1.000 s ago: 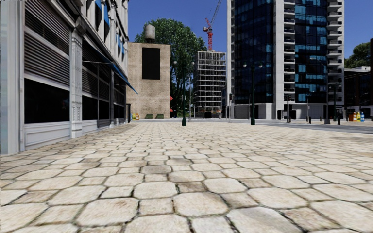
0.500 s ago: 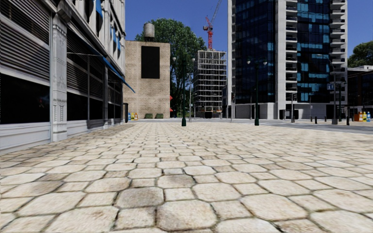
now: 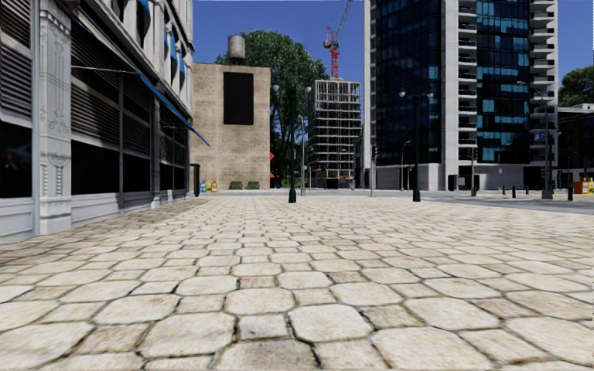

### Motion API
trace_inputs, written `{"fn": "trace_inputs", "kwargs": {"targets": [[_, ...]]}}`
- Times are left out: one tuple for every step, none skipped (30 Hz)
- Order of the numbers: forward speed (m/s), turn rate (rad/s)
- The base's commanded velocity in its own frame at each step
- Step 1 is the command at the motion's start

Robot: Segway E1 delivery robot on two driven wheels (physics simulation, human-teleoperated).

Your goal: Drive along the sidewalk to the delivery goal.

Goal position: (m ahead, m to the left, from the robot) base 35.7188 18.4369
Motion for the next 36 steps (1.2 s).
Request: {"fn": "trace_inputs", "kwargs": {"targets": [[2.00, 0.00], [2.00, 0.00], [2.00, 0.00], [2.00, 0.00], [2.00, 0.00], [2.00, 0.00], [2.00, 0.00], [2.00, 0.00], [2.00, 0.00], [2.00, 0.00], [2.00, 0.00], [2.00, 0.00], [2.00, 0.00], [2.00, 0.00], [2.00, 0.00], [2.00, 0.00], [2.00, 0.00], [2.00, 0.00], [2.00, 0.00], [2.00, 0.00], [2.00, 0.00], [2.00, 0.00], [2.00, 0.00], [2.00, 0.00], [2.00, 0.00], [2.00, 0.00], [2.00, 0.00], [2.00, 0.00], [2.00, 0.00], [2.00, 0.00], [2.00, 0.00], [2.00, 0.00], [2.00, 0.00], [2.00, 0.00], [2.00, 0.00], [2.00, 0.00]]}}
